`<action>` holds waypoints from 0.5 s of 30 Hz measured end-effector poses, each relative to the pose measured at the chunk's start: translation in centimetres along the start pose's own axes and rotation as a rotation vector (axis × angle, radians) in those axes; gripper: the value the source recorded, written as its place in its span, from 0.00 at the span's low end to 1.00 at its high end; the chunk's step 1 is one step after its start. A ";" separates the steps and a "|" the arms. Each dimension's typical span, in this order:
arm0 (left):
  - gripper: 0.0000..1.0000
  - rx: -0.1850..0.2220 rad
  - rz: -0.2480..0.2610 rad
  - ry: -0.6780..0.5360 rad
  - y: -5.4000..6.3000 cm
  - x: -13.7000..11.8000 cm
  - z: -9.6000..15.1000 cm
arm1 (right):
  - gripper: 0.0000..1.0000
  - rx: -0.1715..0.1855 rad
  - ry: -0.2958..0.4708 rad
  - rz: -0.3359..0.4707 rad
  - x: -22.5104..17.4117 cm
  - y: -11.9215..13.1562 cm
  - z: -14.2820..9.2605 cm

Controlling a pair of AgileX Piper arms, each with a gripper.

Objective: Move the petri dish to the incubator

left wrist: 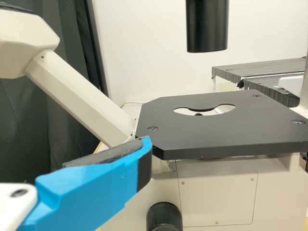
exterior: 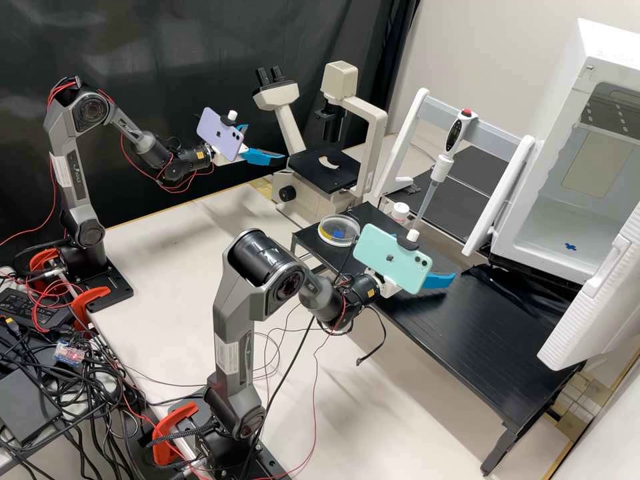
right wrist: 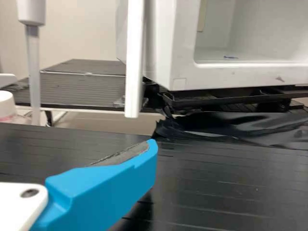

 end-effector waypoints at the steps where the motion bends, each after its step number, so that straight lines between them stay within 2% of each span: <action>1: 1.00 0.000 0.000 0.000 0.0 0.0 0.0 | 1.00 0.009 0.013 -0.009 -0.3 -0.2 -0.3; 3: 1.00 0.000 0.000 0.000 0.0 0.0 0.0 | 1.00 0.010 0.048 -0.026 -0.9 -0.4 -1.0; 10: 1.00 0.000 0.000 0.000 0.0 0.0 0.0 | 1.00 -0.045 0.249 -0.086 -3.0 -1.8 -4.2; 15: 1.00 0.000 0.000 0.000 0.0 0.0 0.0 | 1.00 -0.062 0.325 -0.135 -3.4 -3.0 -5.7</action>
